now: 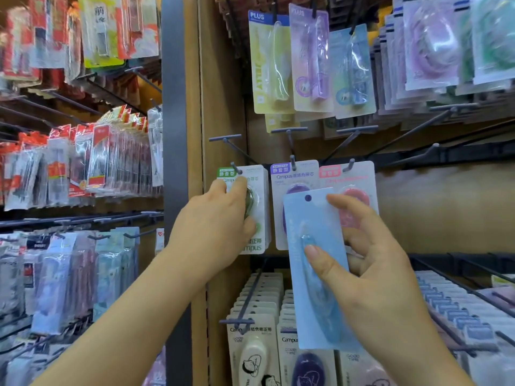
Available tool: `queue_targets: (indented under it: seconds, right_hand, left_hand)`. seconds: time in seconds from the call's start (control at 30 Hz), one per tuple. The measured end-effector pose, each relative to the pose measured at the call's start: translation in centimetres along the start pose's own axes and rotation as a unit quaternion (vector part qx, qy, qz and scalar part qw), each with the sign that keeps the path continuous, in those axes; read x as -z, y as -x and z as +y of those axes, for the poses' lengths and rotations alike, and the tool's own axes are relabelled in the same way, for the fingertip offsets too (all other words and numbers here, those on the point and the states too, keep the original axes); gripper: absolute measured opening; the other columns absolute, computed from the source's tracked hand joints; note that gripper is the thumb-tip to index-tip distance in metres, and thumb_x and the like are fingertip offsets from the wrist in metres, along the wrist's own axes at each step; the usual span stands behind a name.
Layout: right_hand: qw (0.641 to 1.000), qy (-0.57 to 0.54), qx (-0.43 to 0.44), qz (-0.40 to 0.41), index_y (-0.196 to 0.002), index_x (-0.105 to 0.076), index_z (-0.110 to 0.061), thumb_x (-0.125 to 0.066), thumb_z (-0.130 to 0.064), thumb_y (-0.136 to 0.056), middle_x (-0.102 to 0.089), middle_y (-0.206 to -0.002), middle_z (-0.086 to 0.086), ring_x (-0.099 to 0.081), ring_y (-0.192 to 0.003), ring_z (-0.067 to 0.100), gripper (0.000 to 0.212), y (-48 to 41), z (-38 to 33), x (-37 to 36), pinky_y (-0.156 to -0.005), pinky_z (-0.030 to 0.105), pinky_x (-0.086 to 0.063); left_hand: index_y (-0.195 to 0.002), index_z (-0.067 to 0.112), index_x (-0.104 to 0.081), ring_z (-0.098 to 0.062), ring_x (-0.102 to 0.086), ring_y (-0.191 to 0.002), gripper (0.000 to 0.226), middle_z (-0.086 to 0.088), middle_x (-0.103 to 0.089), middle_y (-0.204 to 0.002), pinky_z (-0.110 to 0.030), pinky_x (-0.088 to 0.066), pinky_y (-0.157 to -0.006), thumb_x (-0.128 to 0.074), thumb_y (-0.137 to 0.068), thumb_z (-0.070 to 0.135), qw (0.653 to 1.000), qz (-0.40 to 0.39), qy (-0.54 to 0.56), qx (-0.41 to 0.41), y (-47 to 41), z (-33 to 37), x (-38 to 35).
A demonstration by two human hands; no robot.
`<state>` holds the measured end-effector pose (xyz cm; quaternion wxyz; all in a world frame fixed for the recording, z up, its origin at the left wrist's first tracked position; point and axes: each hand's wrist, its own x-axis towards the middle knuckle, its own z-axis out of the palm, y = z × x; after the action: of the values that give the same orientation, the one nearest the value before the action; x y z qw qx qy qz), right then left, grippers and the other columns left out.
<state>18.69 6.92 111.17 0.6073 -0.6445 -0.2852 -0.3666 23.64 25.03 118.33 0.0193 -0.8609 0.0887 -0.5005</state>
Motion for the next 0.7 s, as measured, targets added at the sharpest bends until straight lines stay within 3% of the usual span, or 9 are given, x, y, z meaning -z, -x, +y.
queue_targets:
  seconds: [0.1, 0.27, 0.4, 0.47, 0.53, 0.6, 0.63, 0.7]
  right_hand:
    - [0.998, -0.055, -0.029, 0.028, -0.125, -0.048, -0.047, -0.074, -0.01, -0.08, -0.075, -0.098, -0.005, -0.074, -0.081, 0.013, 0.064, -0.1, 0.0, 0.5, -0.069, 0.024, -0.06]
    - [0.994, -0.077, -0.065, 0.035, -0.133, -0.047, -0.039, -0.079, -0.018, -0.068, -0.077, -0.095, -0.004, -0.075, -0.083, 0.014, 0.076, -0.1, 0.0, 1.4, -0.077, 0.036, -0.059]
    - [0.992, -0.101, -0.077, 0.012, -0.108, -0.069, -0.022, -0.076, -0.027, -0.059, -0.077, -0.095, -0.002, -0.074, -0.087, 0.019, 0.049, -0.1, 0.4, 2.5, -0.078, 0.035, -0.057]
    - [0.991, -0.109, -0.079, 0.014, -0.102, -0.071, -0.019, -0.075, -0.029, -0.061, -0.077, -0.096, -0.001, -0.074, -0.089, 0.019, 0.043, -0.1, 0.6, 3.2, -0.08, 0.038, -0.056]
    - [0.99, -0.114, -0.08, 0.018, -0.1, -0.073, -0.022, -0.073, -0.031, -0.065, -0.077, -0.096, 0.001, -0.074, -0.09, 0.02, 0.036, 0.0, 0.8, 3.8, -0.08, 0.039, -0.056]
    - [0.989, -0.124, -0.083, 0.015, -0.104, -0.073, -0.024, -0.069, -0.03, -0.074, -0.077, -0.098, 0.002, -0.074, -0.092, 0.022, 0.031, 0.2, 0.6, 4.2, -0.08, 0.039, -0.056]
    - [0.988, -0.129, -0.083, 0.01, -0.108, -0.072, -0.024, -0.068, -0.028, -0.078, -0.077, -0.1, 0.003, -0.073, -0.094, 0.022, 0.03, 0.3, 0.4, 4.3, -0.081, 0.04, -0.057]
    - [0.987, -0.137, -0.079, -0.011, -0.116, -0.07, -0.023, -0.063, -0.023, -0.086, -0.076, -0.104, 0.005, -0.072, -0.098, 0.024, 0.031, 0.7, 0.2, 4.5, -0.085, 0.039, -0.059]
  left_hand:
    - [-0.153, 0.022, -0.013, -0.025, -0.062, -0.101, 0.07, -0.007, -0.045, -0.136, -0.029, -0.044, -0.066, -0.048, -0.097, 0.045, 0.998, -0.018, -0.053, -0.006, -0.5, 0.3, -1.1]
    - [-0.153, 0.019, -0.006, -0.025, -0.066, -0.098, 0.079, -0.013, -0.043, -0.142, -0.032, -0.055, -0.066, -0.055, -0.096, 0.043, 0.994, -0.02, -0.103, -0.01, -1.4, 0.5, -3.2]
    - [-0.153, 0.017, -0.005, -0.025, -0.062, -0.103, 0.076, -0.012, -0.047, -0.136, -0.034, -0.054, -0.067, -0.052, -0.098, 0.041, 0.992, -0.028, -0.122, 0.01, -0.7, 1.2, -2.5]
    - [-0.15, 0.018, -0.02, -0.022, -0.061, -0.099, 0.065, -0.007, -0.053, -0.124, -0.03, -0.044, -0.054, -0.05, -0.096, 0.042, 0.992, 0.051, -0.118, 0.0, 0.5, 1.8, -1.4]
    - [-0.137, 0.022, -0.047, -0.022, -0.063, -0.088, 0.048, 0.0, -0.063, -0.107, -0.027, -0.033, -0.049, -0.047, -0.094, 0.044, 0.989, 0.148, -0.017, -0.02, 2.1, 2.8, 0.1]
    - [-0.124, 0.031, -0.058, -0.017, -0.062, -0.08, 0.047, 0.013, -0.065, -0.089, -0.032, -0.042, -0.059, -0.041, -0.089, 0.058, 0.967, 0.112, 0.228, -0.014, 3.3, 4.7, 1.8]
    - [-0.119, 0.035, -0.059, -0.011, -0.062, -0.077, 0.05, 0.014, -0.066, -0.083, -0.031, -0.046, -0.064, -0.041, -0.083, 0.066, 0.931, 0.039, 0.364, -0.003, 3.8, 5.9, 2.3]
    - [-0.106, 0.032, -0.06, -0.004, -0.06, -0.063, 0.042, 0.005, -0.069, -0.075, -0.02, -0.047, -0.057, -0.053, -0.075, 0.061, 0.824, -0.07, 0.563, 0.021, 4.3, 8.0, 2.6]
